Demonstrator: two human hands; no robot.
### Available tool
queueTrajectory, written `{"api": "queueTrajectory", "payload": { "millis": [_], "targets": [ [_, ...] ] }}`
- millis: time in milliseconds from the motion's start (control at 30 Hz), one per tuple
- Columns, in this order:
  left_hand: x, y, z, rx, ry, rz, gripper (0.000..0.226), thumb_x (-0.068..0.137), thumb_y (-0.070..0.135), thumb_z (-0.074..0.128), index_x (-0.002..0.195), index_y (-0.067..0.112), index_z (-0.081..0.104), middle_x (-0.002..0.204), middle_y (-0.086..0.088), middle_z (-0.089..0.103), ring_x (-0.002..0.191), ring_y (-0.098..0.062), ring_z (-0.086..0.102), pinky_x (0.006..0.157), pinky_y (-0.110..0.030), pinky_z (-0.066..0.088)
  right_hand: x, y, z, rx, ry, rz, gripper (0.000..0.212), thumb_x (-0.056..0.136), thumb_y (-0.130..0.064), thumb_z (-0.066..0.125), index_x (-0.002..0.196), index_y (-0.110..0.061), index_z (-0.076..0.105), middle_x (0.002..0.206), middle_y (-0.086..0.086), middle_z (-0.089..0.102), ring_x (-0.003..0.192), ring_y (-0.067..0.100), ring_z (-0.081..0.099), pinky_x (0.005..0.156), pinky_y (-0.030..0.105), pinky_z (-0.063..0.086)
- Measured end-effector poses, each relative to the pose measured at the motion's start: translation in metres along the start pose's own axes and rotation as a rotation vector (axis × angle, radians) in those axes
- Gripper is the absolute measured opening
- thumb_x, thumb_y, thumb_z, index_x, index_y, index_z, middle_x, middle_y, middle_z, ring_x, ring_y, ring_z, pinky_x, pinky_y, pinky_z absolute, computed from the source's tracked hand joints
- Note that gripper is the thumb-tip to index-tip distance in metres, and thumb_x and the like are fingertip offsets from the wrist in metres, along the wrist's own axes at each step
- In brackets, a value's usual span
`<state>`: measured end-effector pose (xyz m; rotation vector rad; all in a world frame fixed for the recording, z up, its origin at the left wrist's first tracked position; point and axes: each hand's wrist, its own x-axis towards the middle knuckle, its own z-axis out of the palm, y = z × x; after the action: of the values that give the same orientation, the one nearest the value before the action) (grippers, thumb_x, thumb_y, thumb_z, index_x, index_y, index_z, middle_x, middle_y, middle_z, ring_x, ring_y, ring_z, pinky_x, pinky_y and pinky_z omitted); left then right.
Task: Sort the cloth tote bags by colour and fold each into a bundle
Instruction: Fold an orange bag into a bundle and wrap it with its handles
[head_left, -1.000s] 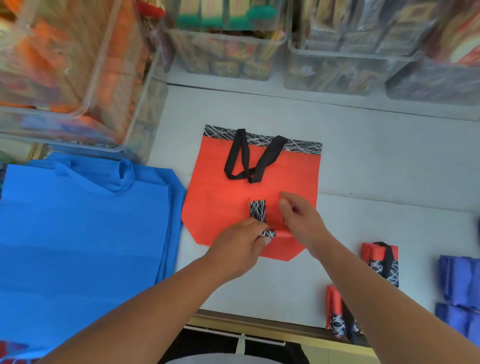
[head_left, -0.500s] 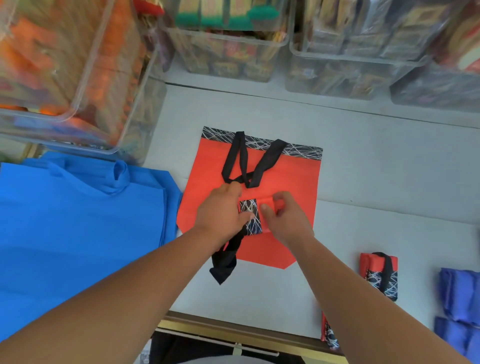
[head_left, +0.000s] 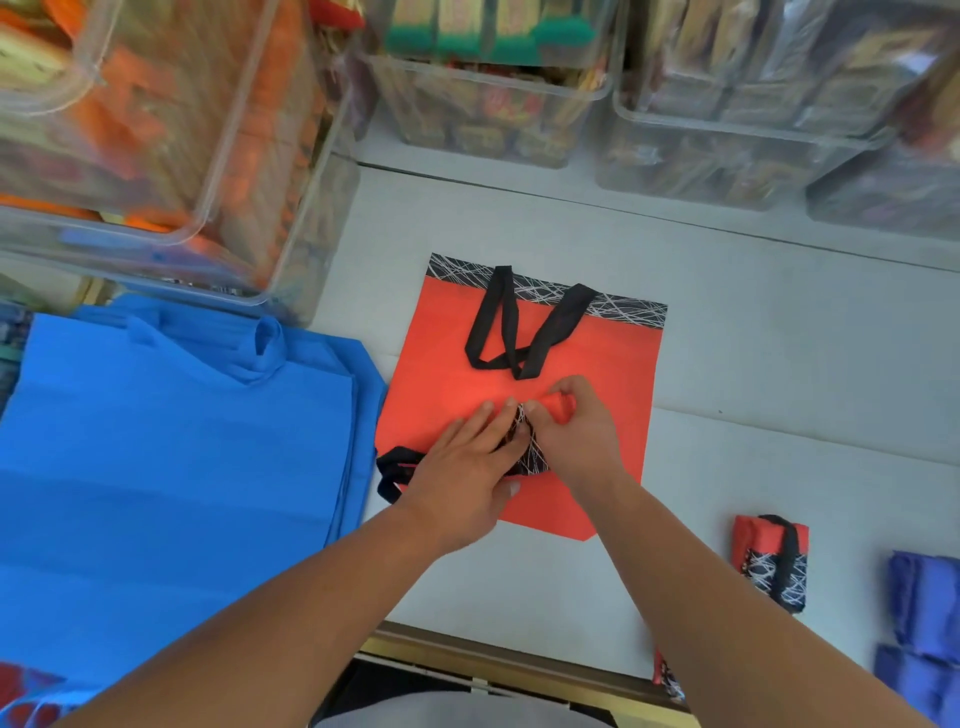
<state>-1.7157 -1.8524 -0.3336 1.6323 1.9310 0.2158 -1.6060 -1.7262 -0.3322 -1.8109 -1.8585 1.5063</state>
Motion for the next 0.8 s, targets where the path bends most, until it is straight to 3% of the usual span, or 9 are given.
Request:
{"api": "queueTrajectory", "payload": {
  "millis": [67, 133, 233, 333, 433, 500, 567, 667, 800],
  "targets": [
    [-0.009, 0.005, -0.005, -0.215, 0.141, -0.002, 0.059, 0.098, 0.033, 0.059, 0.154, 0.024, 0.041, 0.167, 0.003, 0.021, 0.153, -0.016, 0.021, 0.124, -0.037, 0.023, -0.015, -0.007, -0.008, 0.098, -0.042, -0.027, 0.021, 0.087, -0.029, 0.075, 0.092, -0.027, 0.054, 0.076, -0.005, 0.051, 0.061, -0.001, 0.045, 0.063, 0.024, 0.045],
    [-0.025, 0.014, -0.01, -0.411, 0.264, -0.122, 0.055, 0.095, 0.036, 0.067, 0.146, 0.026, 0.05, 0.156, 0.011, 0.042, 0.142, -0.005, 0.038, 0.115, -0.029, 0.036, -0.038, -0.004, -0.017, 0.203, -0.101, 0.006, 0.02, 0.087, -0.019, 0.075, 0.092, -0.024, 0.056, 0.076, -0.002, 0.052, 0.063, 0.005, 0.045, 0.062, 0.025, 0.043],
    [-0.051, 0.024, -0.005, -0.656, 0.204, -0.307, 0.048, 0.093, 0.039, 0.07, 0.138, 0.033, 0.053, 0.129, 0.021, 0.059, 0.12, 0.002, 0.055, 0.103, -0.024, 0.045, -0.08, 0.012, -0.025, 0.487, -0.226, 0.086, 0.022, 0.088, -0.005, 0.074, 0.097, -0.015, 0.057, 0.087, 0.007, 0.06, 0.078, 0.015, 0.053, 0.071, 0.03, 0.046],
    [-0.068, 0.028, 0.009, -0.836, 0.112, -0.316, 0.034, 0.094, 0.033, 0.07, 0.126, 0.036, 0.061, 0.104, 0.013, 0.07, 0.095, 0.001, 0.064, 0.089, -0.028, 0.053, -0.109, 0.029, -0.026, 0.57, -0.219, 0.169, 0.022, 0.089, -0.002, 0.072, 0.099, -0.014, 0.057, 0.089, 0.013, 0.062, 0.083, 0.018, 0.056, 0.074, 0.03, 0.047],
    [-0.074, 0.031, 0.022, -0.849, 0.071, -0.375, 0.025, 0.09, 0.028, 0.073, 0.112, 0.032, 0.062, 0.088, 0.006, 0.067, 0.073, -0.003, 0.058, 0.074, -0.027, 0.049, -0.129, 0.053, -0.016, 0.193, -0.039, -0.025, 0.027, 0.092, -0.018, 0.072, 0.112, -0.032, 0.06, 0.099, 0.006, 0.066, 0.089, 0.019, 0.061, 0.08, 0.037, 0.052],
    [-0.07, 0.029, 0.031, -0.777, 0.08, -0.401, 0.022, 0.088, 0.03, 0.075, 0.104, 0.031, 0.06, 0.083, 0.006, 0.064, 0.07, -0.007, 0.057, 0.071, -0.031, 0.049, -0.138, 0.073, -0.008, -0.236, 0.135, -0.369, 0.041, 0.092, -0.022, 0.07, 0.13, -0.026, 0.058, 0.124, 0.002, 0.061, 0.112, 0.023, 0.059, 0.093, 0.04, 0.051],
    [-0.065, 0.027, 0.04, -0.731, 0.075, -0.396, 0.02, 0.088, 0.029, 0.075, 0.102, 0.031, 0.061, 0.079, 0.008, 0.063, 0.07, -0.011, 0.059, 0.071, -0.032, 0.049, -0.141, 0.092, -0.002, -0.476, 0.122, -0.601, 0.048, 0.095, -0.021, 0.062, 0.142, -0.016, 0.054, 0.149, 0.009, 0.048, 0.138, 0.032, 0.045, 0.109, 0.046, 0.044],
    [-0.058, 0.028, 0.052, -0.724, 0.097, -0.324, 0.02, 0.087, 0.028, 0.074, 0.105, 0.033, 0.068, 0.078, 0.007, 0.066, 0.073, -0.013, 0.061, 0.073, -0.033, 0.053, -0.137, 0.122, 0.005, -0.602, -0.042, -0.609, 0.054, 0.103, -0.028, 0.044, 0.155, -0.015, 0.038, 0.164, 0.007, 0.03, 0.154, 0.034, 0.018, 0.119, 0.053, 0.032],
    [-0.074, 0.02, 0.052, -0.341, 0.32, -0.137, 0.028, 0.089, 0.027, 0.073, 0.115, 0.019, 0.068, 0.102, 0.003, 0.064, 0.094, -0.011, 0.053, 0.084, -0.029, 0.046, -0.125, 0.132, 0.012, -0.716, -0.072, -0.478, 0.056, 0.104, -0.034, 0.033, 0.159, -0.023, 0.027, 0.166, 0.008, 0.023, 0.155, 0.033, 0.016, 0.119, 0.058, 0.027]
  ]
}}
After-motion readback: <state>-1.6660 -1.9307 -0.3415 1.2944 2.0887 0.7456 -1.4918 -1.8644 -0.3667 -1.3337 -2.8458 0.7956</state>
